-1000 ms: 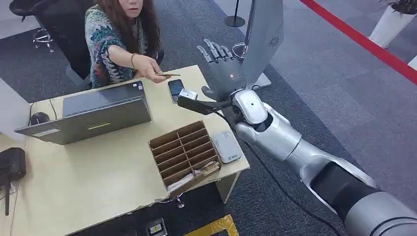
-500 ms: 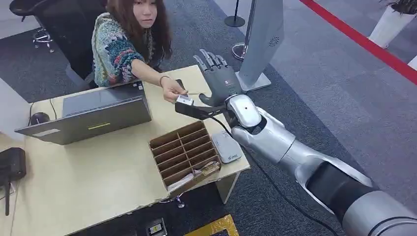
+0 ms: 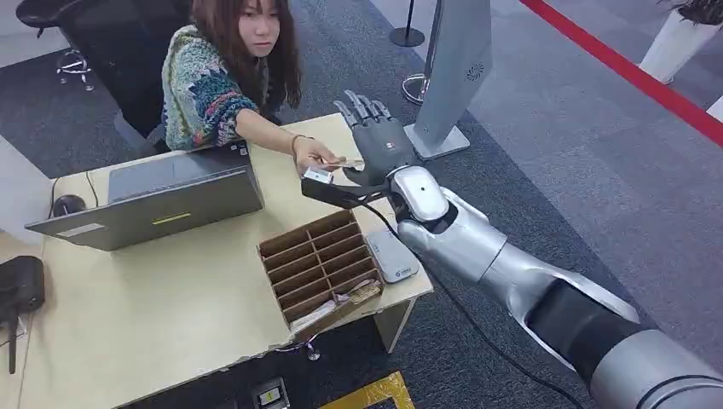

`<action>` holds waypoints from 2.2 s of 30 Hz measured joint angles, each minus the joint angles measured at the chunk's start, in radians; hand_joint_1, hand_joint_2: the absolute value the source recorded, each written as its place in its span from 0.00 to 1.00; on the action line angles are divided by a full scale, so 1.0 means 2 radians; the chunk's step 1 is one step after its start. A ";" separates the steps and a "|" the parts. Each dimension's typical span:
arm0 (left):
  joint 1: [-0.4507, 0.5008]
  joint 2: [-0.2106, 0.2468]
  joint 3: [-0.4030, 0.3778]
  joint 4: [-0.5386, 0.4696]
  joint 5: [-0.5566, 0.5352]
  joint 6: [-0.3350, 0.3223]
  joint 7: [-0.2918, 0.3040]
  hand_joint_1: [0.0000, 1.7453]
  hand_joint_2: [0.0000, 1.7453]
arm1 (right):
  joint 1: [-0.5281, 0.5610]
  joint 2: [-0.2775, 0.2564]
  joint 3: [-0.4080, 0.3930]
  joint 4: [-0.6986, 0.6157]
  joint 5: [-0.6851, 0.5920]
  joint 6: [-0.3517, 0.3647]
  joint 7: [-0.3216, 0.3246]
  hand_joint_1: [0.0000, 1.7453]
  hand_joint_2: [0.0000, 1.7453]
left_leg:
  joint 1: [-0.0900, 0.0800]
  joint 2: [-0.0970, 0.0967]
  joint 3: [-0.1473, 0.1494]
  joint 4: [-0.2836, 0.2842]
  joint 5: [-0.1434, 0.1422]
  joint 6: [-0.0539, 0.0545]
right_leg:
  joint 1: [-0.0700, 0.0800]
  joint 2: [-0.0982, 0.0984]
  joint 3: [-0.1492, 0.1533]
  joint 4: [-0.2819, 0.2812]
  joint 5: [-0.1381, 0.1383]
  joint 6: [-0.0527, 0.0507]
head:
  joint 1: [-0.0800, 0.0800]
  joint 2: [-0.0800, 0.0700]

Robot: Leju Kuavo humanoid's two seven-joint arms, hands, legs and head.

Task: Pass the card to the sensor for recognition and then transmit it.

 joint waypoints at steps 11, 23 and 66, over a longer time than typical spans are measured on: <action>-0.002 0.000 -0.001 0.000 0.000 -0.002 0.000 0.00 0.00 | -0.002 0.002 0.000 0.009 -0.018 0.015 0.000 1.00 1.00 | 0.000 0.000 0.000 0.000 0.000 0.000 | 0.000 0.000 0.000 0.000 0.000 0.000 | 0.000 0.000; -0.002 0.000 -0.004 0.000 0.004 0.000 0.000 0.00 0.00 | -0.006 0.004 0.000 0.013 -0.027 0.014 -0.002 1.00 1.00 | 0.000 0.000 0.000 0.000 0.000 0.000 | 0.000 0.000 0.000 0.000 0.000 0.000 | 0.000 0.000; 0.008 0.000 0.029 0.005 0.030 0.017 -0.026 0.00 0.00 | 0.175 -0.074 -0.111 0.003 -0.126 0.026 0.006 1.00 1.00 | 0.000 0.001 0.000 0.000 0.000 0.000 | 0.000 0.001 0.000 0.000 0.000 0.000 | 0.000 0.000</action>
